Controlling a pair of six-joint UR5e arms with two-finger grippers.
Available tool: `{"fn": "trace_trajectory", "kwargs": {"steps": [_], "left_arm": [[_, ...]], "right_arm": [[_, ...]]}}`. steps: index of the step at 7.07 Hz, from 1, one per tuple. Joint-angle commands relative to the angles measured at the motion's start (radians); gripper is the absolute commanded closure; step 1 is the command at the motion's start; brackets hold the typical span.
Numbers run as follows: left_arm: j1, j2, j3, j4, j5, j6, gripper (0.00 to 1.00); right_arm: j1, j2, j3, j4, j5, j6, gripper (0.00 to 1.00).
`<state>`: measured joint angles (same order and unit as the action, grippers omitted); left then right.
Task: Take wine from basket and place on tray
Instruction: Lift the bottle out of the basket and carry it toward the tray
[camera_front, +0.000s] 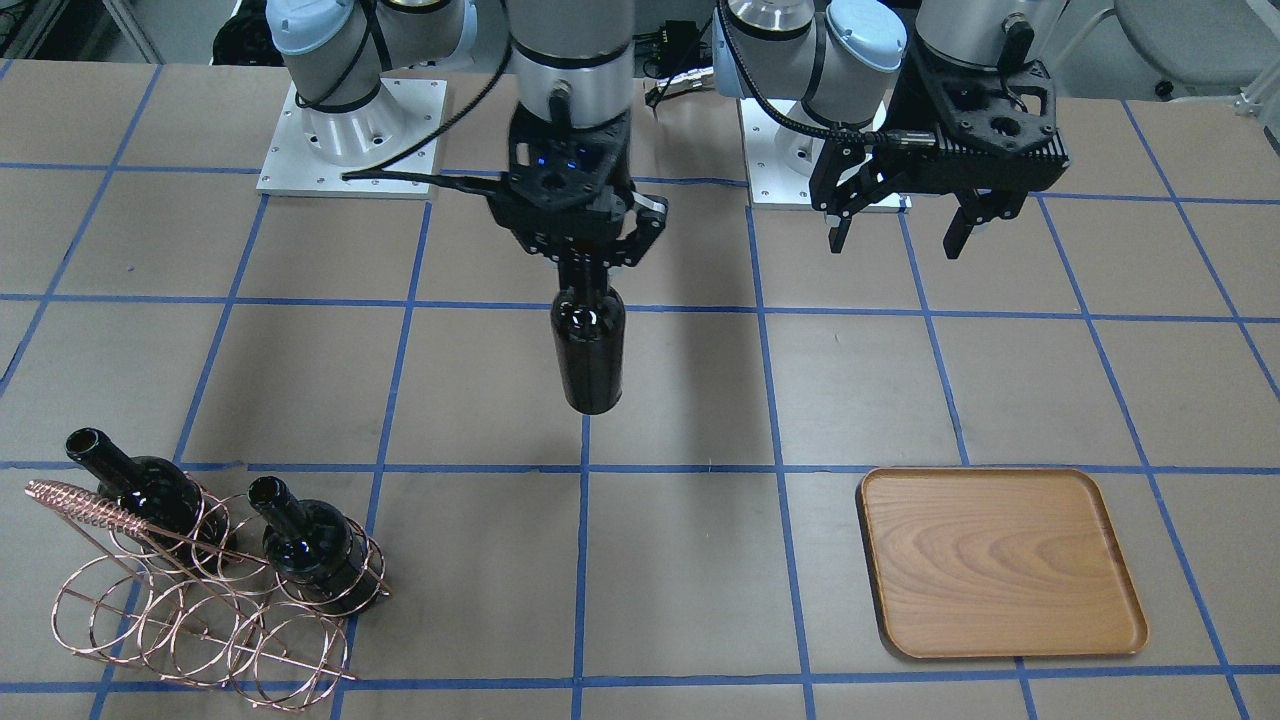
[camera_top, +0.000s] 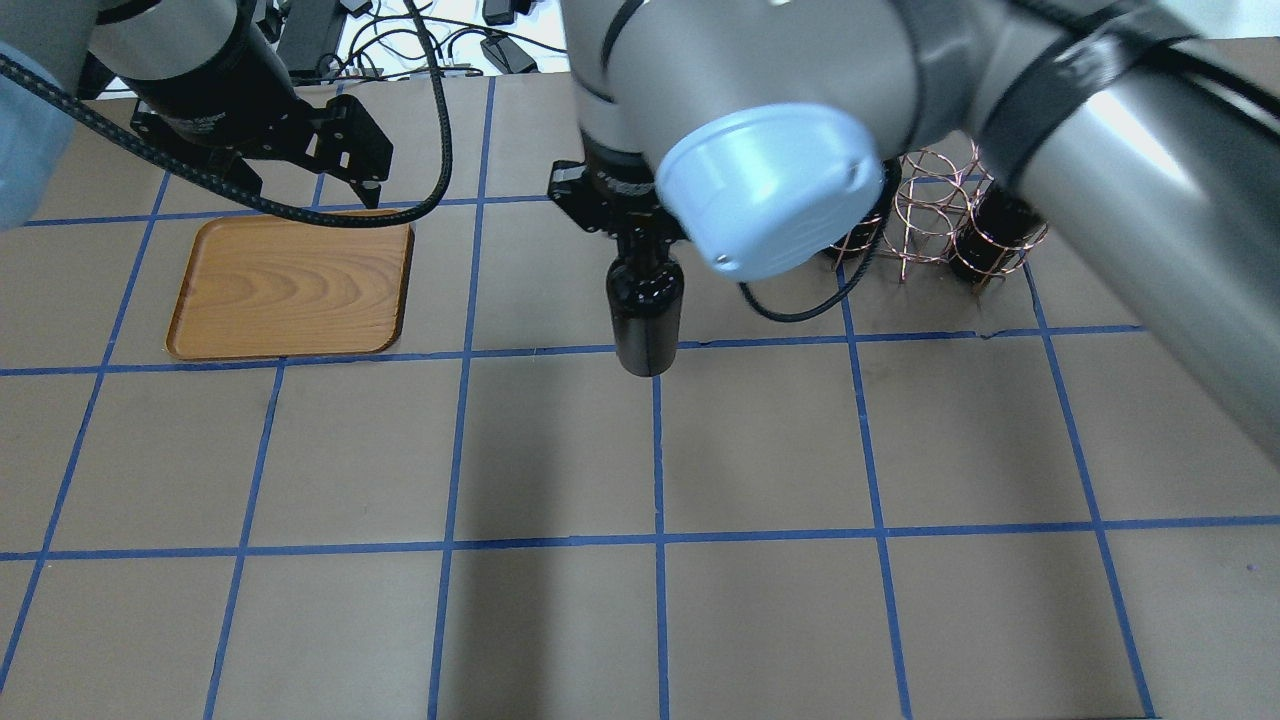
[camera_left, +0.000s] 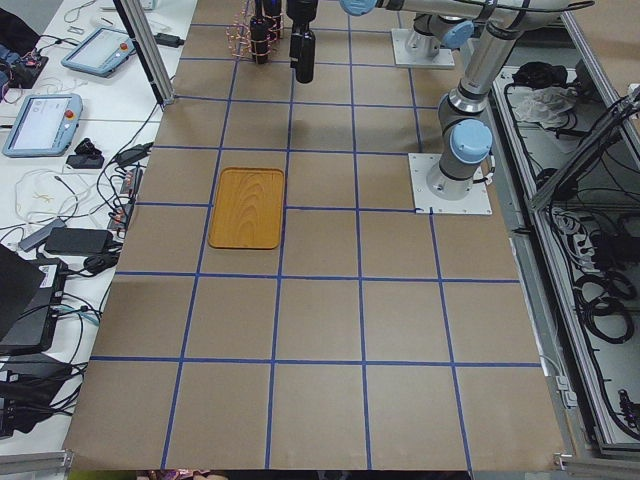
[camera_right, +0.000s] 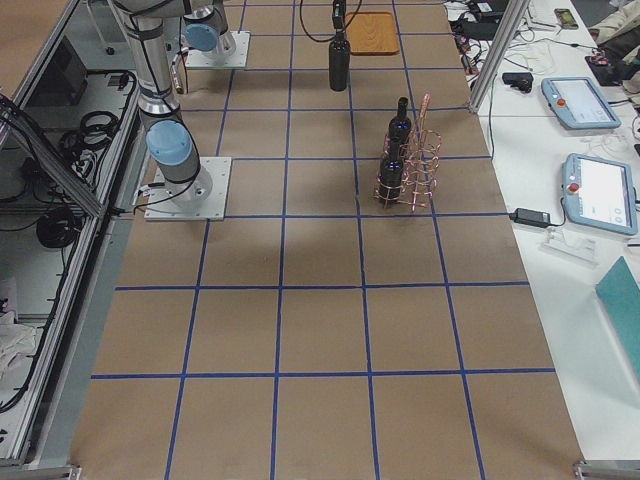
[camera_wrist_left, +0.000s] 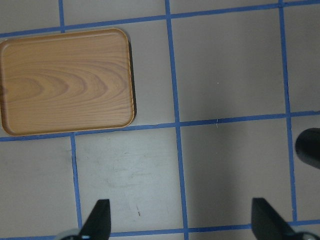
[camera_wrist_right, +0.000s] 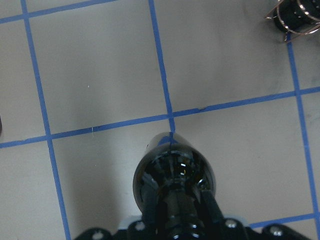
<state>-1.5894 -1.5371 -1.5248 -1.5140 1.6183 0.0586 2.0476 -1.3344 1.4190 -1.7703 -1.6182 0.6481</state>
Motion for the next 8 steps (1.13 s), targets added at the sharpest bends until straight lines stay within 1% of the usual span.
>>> {"fn": "trace_trajectory", "kwargs": {"steps": [1, 3, 4, 5, 6, 7, 8], "left_arm": [[0.0, 0.0, 0.0, 0.0, 0.0, 0.001, 0.0], [0.0, 0.002, 0.0, 0.0, 0.0, 0.001, 0.0], [0.002, 0.005, 0.0, -0.002, 0.002, 0.001, 0.0], [0.002, 0.005, 0.0, -0.002, 0.002, 0.001, 0.0], [0.002, 0.005, -0.002, -0.002, 0.002, 0.001, 0.0], [0.002, 0.005, -0.002, -0.008, 0.002, 0.001, 0.0], [0.003, 0.005, -0.002, -0.008, 0.0, 0.001, 0.0]], "right_arm": [[0.048, 0.089, 0.006, -0.08, -0.017, 0.07, 0.84], [0.054, 0.107, 0.024, -0.081, -0.011, 0.11, 0.78], [0.054, 0.113, 0.038, -0.083, -0.011, 0.101, 0.78], [0.054, 0.115, 0.037, -0.084, -0.011, 0.097, 0.66], [0.054, 0.115, 0.037, -0.11, -0.006, 0.111, 0.19], [0.054, 0.115, 0.035, -0.103, -0.003, 0.101, 0.0], [0.031, 0.104, 0.012, -0.101, -0.003, 0.073, 0.0]]}}
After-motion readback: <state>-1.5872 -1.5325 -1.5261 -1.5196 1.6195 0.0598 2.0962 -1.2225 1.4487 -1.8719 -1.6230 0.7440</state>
